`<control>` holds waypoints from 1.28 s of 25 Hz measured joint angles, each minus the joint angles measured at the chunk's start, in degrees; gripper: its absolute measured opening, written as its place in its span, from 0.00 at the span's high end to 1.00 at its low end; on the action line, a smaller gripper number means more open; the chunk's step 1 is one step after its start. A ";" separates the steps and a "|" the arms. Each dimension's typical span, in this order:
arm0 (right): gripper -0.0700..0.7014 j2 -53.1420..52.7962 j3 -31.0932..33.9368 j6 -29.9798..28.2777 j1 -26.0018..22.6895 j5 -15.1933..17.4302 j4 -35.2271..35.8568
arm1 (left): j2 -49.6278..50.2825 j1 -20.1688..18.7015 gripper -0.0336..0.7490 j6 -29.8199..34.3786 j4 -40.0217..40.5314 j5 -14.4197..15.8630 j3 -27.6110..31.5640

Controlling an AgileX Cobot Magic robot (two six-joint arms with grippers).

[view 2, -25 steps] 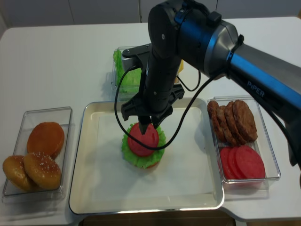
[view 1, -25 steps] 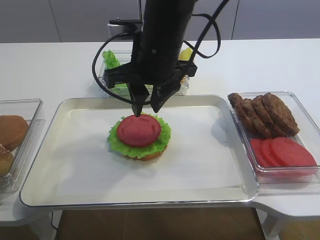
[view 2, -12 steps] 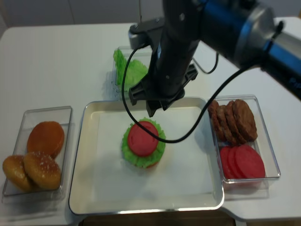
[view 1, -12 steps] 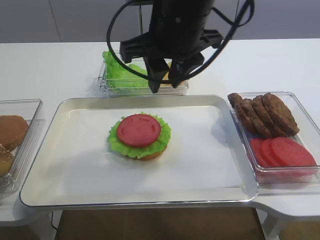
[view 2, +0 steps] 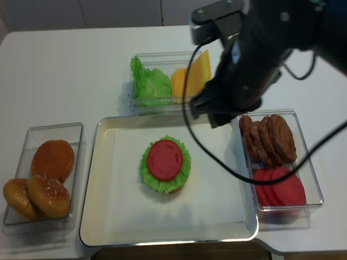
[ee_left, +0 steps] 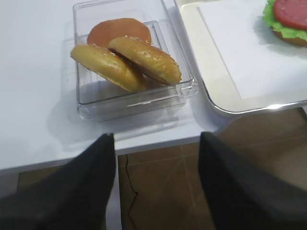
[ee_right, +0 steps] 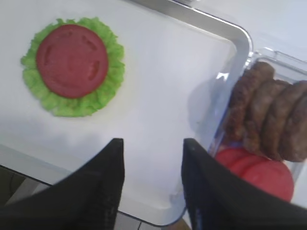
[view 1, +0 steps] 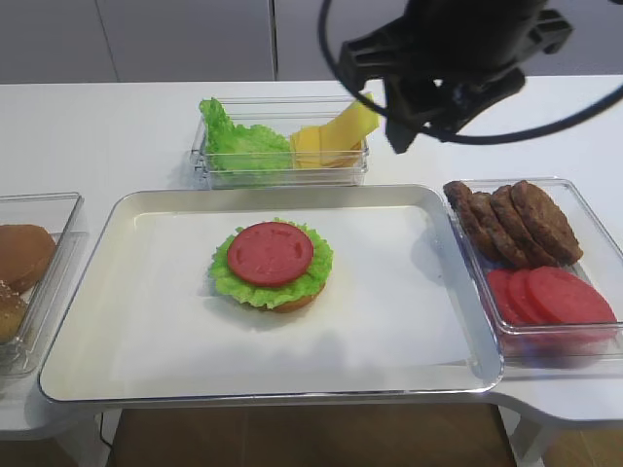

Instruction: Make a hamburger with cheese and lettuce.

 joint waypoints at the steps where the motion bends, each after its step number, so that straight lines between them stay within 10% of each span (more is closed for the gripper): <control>1: 0.49 -1.47 1.15 0.00 -1.26 0.00 -0.36 | 0.00 0.00 0.43 0.00 0.00 0.00 0.00; 32: 0.49 -52.24 39.90 -2.12 -24.02 0.96 2.47 | 0.00 0.00 0.43 0.00 0.00 0.00 0.00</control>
